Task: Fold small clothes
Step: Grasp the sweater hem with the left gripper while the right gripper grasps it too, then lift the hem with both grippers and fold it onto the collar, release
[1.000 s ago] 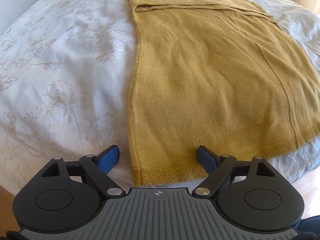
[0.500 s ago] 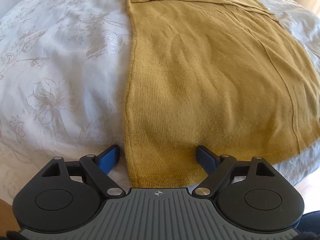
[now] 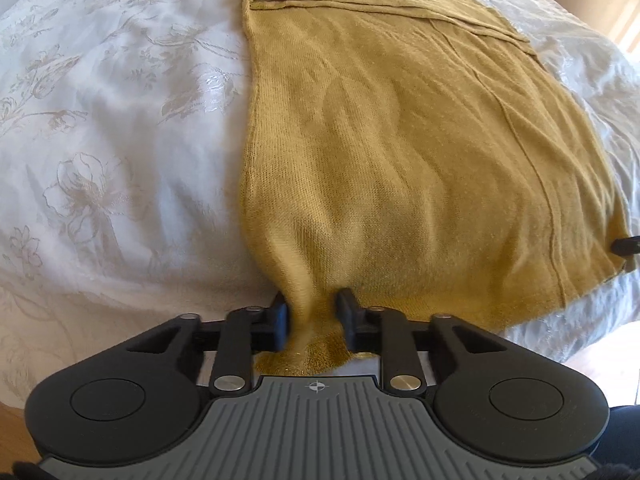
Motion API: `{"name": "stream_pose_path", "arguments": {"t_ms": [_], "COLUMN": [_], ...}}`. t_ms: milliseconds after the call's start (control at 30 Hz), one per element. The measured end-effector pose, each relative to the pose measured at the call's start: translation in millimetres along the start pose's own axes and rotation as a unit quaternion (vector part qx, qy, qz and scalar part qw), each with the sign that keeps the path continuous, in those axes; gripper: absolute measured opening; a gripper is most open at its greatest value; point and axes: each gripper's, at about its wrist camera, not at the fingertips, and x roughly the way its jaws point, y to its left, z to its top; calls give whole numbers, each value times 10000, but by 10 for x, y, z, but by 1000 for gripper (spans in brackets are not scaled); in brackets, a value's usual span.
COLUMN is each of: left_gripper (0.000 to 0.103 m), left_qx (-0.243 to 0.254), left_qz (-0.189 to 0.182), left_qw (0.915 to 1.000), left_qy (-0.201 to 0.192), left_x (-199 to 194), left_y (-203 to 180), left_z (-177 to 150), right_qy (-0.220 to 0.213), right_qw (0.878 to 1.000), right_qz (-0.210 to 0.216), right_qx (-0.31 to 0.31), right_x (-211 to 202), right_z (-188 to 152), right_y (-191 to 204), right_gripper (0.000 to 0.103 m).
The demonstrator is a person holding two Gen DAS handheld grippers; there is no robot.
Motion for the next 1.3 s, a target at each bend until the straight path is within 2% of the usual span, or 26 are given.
{"name": "stream_pose_path", "arguments": {"t_ms": [33,100,333,600,1000,1300], "left_gripper": [9,6,6,6,6,6], "left_qx": [-120,-339,-697,-1010,-1326,-1360], "left_qz": [-98,-254,-563,-670,-361,-114], "left_qw": [9999,9990,9921,9804,9666,9669], "left_qy": [-23,-154,-875,-1556,-2164,-2157], "left_x": [-46,-143,-560,-716,-616,-354], "left_y": [40,100,180,88,150,179], "left_z": [0,11,250,842,1791,2350], "right_qy": [-35,-146,-811,-1503,-2183,-2219], "right_qw": [10000,9998,9956,9858,9718,9724], "right_qz": [66,143,464,745,880,711], "right_qx": [-12,-66,-89,5,-114,-135], "right_x": [-43,-133,-531,-681,-612,-340], "right_z": [-6,18,272,807,1829,2453], "right_y": [19,71,208,294,173,108], "right_gripper": [13,12,12,12,12,12]}}
